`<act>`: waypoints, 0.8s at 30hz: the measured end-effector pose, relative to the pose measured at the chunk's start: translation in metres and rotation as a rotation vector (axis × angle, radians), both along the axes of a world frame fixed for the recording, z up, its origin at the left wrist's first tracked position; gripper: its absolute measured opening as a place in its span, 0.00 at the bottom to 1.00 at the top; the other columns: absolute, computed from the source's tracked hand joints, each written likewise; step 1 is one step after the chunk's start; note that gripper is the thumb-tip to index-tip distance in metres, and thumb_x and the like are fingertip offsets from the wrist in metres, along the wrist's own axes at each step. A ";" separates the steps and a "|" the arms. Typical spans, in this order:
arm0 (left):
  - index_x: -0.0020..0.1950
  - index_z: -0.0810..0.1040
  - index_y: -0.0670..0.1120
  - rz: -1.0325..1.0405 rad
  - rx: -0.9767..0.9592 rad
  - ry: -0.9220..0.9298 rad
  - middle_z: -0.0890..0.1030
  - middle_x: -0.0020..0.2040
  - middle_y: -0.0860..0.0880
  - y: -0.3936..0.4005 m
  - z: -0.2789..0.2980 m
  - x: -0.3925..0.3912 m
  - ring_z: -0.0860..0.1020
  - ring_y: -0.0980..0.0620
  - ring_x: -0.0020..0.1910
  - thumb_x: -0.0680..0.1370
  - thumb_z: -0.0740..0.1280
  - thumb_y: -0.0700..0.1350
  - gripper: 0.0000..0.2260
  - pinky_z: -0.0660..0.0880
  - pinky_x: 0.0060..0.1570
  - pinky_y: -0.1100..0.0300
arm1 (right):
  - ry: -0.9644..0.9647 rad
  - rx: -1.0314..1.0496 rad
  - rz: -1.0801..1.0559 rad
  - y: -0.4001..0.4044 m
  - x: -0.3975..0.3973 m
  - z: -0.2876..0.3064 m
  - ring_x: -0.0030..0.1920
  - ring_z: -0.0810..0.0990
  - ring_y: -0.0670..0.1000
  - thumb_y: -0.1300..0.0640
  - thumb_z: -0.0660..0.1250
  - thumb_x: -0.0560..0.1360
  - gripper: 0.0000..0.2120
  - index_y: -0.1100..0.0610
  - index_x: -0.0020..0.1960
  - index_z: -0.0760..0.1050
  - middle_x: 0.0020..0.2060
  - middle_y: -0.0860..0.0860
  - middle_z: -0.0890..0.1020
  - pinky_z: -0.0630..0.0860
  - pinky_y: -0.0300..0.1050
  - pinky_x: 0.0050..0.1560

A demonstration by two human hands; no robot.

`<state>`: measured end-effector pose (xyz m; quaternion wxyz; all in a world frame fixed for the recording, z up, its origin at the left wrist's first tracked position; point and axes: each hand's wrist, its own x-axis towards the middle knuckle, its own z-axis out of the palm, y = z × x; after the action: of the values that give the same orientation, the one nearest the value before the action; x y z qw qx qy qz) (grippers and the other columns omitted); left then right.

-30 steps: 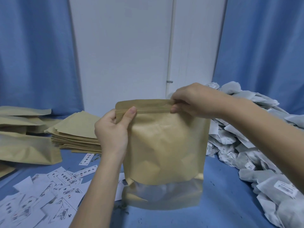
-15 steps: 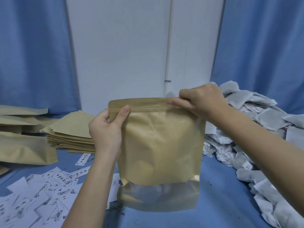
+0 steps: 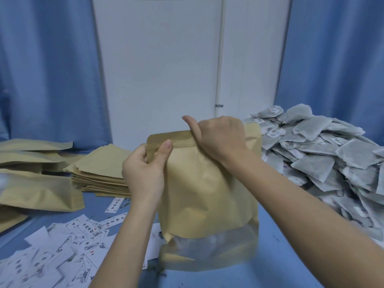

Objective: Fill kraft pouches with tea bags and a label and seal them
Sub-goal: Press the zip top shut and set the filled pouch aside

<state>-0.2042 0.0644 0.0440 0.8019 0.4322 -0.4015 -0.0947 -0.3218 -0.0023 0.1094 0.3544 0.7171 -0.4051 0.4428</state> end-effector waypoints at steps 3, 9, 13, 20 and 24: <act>0.33 0.80 0.50 -0.036 0.004 0.016 0.80 0.28 0.58 -0.002 0.002 -0.003 0.74 0.61 0.31 0.72 0.74 0.48 0.08 0.71 0.36 0.60 | 0.046 0.106 0.114 0.006 0.017 0.005 0.25 0.71 0.56 0.38 0.57 0.76 0.30 0.56 0.22 0.68 0.21 0.53 0.73 0.49 0.39 0.27; 0.32 0.81 0.50 -0.073 0.022 0.074 0.81 0.29 0.57 0.000 -0.003 -0.005 0.74 0.60 0.30 0.72 0.73 0.45 0.09 0.71 0.36 0.58 | -0.023 0.010 0.222 0.007 0.031 -0.001 0.17 0.69 0.55 0.45 0.66 0.71 0.27 0.58 0.18 0.68 0.14 0.55 0.70 0.55 0.37 0.26; 0.33 0.80 0.50 -0.048 -0.010 0.066 0.82 0.32 0.58 0.005 -0.002 0.009 0.77 0.62 0.33 0.71 0.74 0.46 0.07 0.74 0.38 0.66 | -0.007 0.108 0.213 -0.009 -0.006 0.000 0.24 0.75 0.62 0.47 0.61 0.77 0.28 0.58 0.21 0.68 0.19 0.61 0.73 0.59 0.44 0.28; 0.34 0.80 0.48 -0.029 -0.025 0.032 0.81 0.30 0.58 0.001 -0.001 0.020 0.75 0.59 0.33 0.71 0.74 0.47 0.07 0.73 0.39 0.62 | -0.087 0.221 0.090 -0.028 -0.031 0.003 0.34 0.76 0.61 0.42 0.52 0.80 0.30 0.56 0.23 0.62 0.24 0.59 0.75 0.59 0.46 0.34; 0.36 0.81 0.49 -0.096 -0.016 0.032 0.82 0.33 0.56 0.001 -0.003 0.026 0.76 0.57 0.36 0.69 0.74 0.51 0.08 0.74 0.39 0.62 | -0.176 0.031 0.099 -0.028 -0.029 -0.003 0.26 0.72 0.59 0.43 0.54 0.79 0.29 0.56 0.23 0.62 0.21 0.60 0.71 0.58 0.45 0.30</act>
<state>-0.1778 0.0651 0.0414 0.8063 0.4043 -0.4095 -0.1367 -0.3513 -0.0301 0.1059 0.2839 0.7001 -0.4053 0.5148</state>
